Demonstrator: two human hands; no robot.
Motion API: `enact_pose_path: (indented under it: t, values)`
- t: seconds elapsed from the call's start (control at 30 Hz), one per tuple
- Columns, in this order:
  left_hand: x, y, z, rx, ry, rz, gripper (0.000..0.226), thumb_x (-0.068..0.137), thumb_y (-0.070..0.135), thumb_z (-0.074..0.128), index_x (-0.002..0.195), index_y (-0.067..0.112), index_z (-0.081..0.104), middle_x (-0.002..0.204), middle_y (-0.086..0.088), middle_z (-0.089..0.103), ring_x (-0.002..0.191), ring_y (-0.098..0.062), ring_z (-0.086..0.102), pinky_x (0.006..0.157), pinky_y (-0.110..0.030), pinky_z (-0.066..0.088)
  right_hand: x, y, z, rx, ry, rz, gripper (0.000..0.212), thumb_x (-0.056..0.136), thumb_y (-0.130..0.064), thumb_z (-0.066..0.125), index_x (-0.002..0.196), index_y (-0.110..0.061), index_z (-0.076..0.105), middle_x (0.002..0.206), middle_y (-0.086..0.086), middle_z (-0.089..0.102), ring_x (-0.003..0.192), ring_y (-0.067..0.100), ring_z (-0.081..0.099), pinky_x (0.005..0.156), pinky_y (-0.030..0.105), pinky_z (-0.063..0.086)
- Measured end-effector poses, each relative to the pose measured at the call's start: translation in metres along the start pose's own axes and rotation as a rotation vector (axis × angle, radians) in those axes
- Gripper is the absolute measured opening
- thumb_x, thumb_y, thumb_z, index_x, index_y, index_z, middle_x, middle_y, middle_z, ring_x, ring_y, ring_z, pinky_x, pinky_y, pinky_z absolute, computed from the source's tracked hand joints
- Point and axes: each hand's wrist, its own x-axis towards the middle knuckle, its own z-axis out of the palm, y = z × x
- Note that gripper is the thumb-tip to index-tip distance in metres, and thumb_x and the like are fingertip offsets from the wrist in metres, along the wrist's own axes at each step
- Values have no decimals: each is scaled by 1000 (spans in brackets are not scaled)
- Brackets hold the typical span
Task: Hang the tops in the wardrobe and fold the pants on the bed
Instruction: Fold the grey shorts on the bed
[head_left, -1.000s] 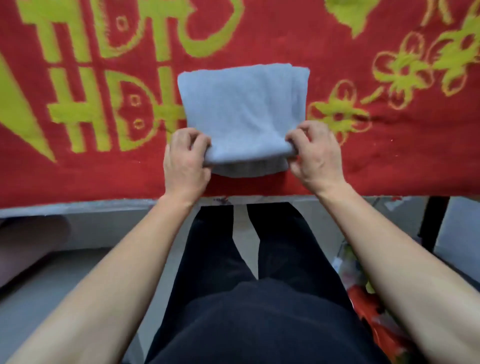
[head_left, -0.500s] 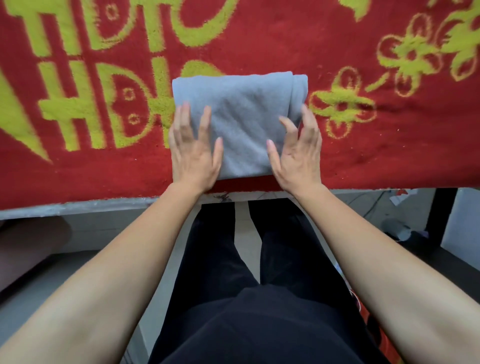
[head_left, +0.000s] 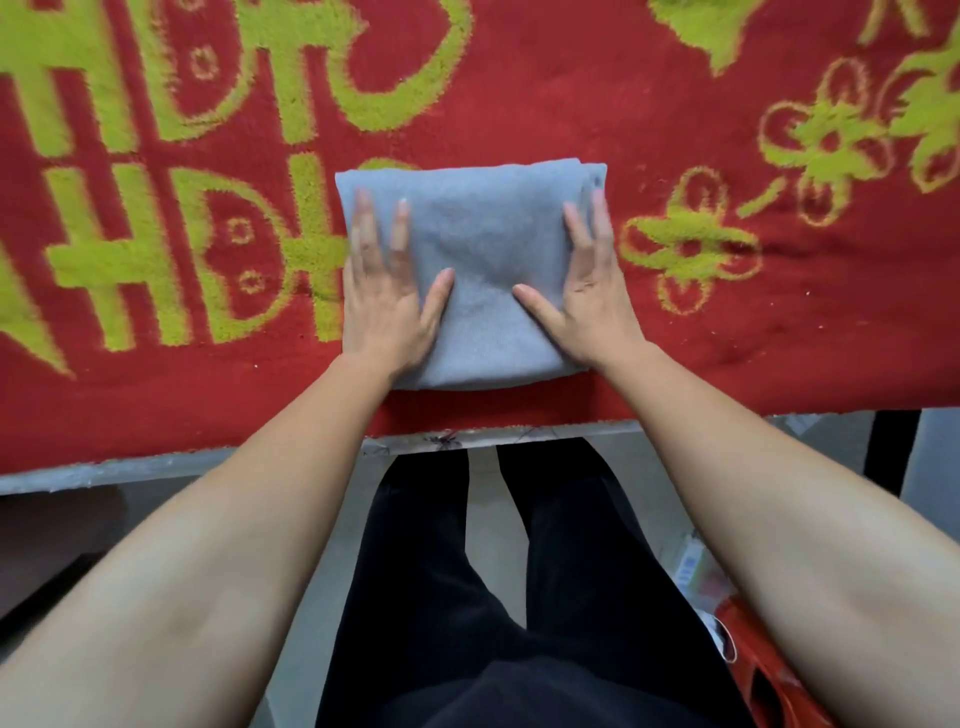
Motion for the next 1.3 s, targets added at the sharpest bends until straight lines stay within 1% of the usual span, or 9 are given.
enact_pose_path:
  t: [0.1, 0.2, 0.37, 0.63, 0.8, 0.93, 1.0, 1.17, 1.3]
  values:
    - [-8, 1, -7, -604, 5, -560, 108, 80, 61, 65, 157, 14, 6, 162, -17, 15, 149, -28, 20, 122, -39, 15, -6, -9, -4, 459, 106, 399, 117, 74, -44, 85, 157, -14, 8, 158, 13, 25, 145, 23, 32, 119, 37, 29]
    - [-8, -1, -12, -1075, -94, -912, 104, 73, 60, 72, 152, 11, 24, 146, -5, 48, 129, -17, 52, 111, -41, 41, -5, -12, -8, 798, 45, 669, 96, 73, -45, 85, 150, -16, 35, 141, 3, 55, 124, 12, 58, 103, 32, 47]
    - [11, -18, -20, -1203, -315, -843, 50, 73, 34, 83, 114, 9, 69, 100, 0, 77, 93, -15, 73, 67, -27, 57, 13, 3, -26, 1037, -244, 667, 50, 75, -36, 82, 119, -14, 70, 110, -2, 76, 100, 14, 73, 90, 34, 53]
    - [26, -35, -30, -1343, -520, -717, 55, 75, 22, 75, 127, 9, 63, 112, -5, 72, 97, -22, 68, 73, -30, 50, 23, 6, -43, 1281, -414, 634, 23, 80, -16, 65, 98, -15, 79, 105, 5, 76, 100, 22, 72, 84, 33, 58]
    - [1, -24, -76, -1449, -492, -687, 53, 79, 18, 73, 129, 6, 62, 120, -10, 69, 104, -23, 66, 93, -36, 49, 3, -17, -86, 1349, -492, 612, 34, 83, -25, 55, 108, -15, 75, 107, 5, 72, 101, 25, 67, 98, 38, 49]
    - [-16, 4, -173, -1493, -470, -674, 27, 82, 41, 68, 100, 22, 73, 89, 3, 71, 78, -17, 65, 74, -33, 46, -12, -63, -166, 1414, -539, 535, 56, 81, -60, 57, 120, -23, 70, 121, 6, 68, 114, 30, 63, 105, 46, 44]
    - [-27, 16, -232, -1551, -431, -662, 36, 84, 60, 60, 96, 27, 66, 76, 5, 57, 61, -16, 51, 61, -32, 33, -22, -94, -211, 1432, -591, 450, 79, 73, -77, 58, 134, -27, 63, 135, 7, 63, 124, 32, 60, 107, 52, 43]
    - [-74, 38, -360, -1657, -279, -470, 53, 80, 78, 50, 108, 33, 61, 84, 0, 58, 73, -23, 57, 70, -37, 40, -39, -169, -313, 1466, -789, 174, 93, 75, -88, 48, 146, -28, 50, 150, 8, 50, 135, 34, 51, 109, 55, 42]
    - [-128, 44, -422, -1720, -85, -309, 51, 83, 75, 48, 114, 38, 65, 92, 1, 65, 78, -23, 64, 75, -41, 47, -36, -232, -365, 1361, -1071, -55, 98, 78, -90, 44, 153, -29, 38, 159, 12, 36, 145, 40, 35, 118, 60, 25]
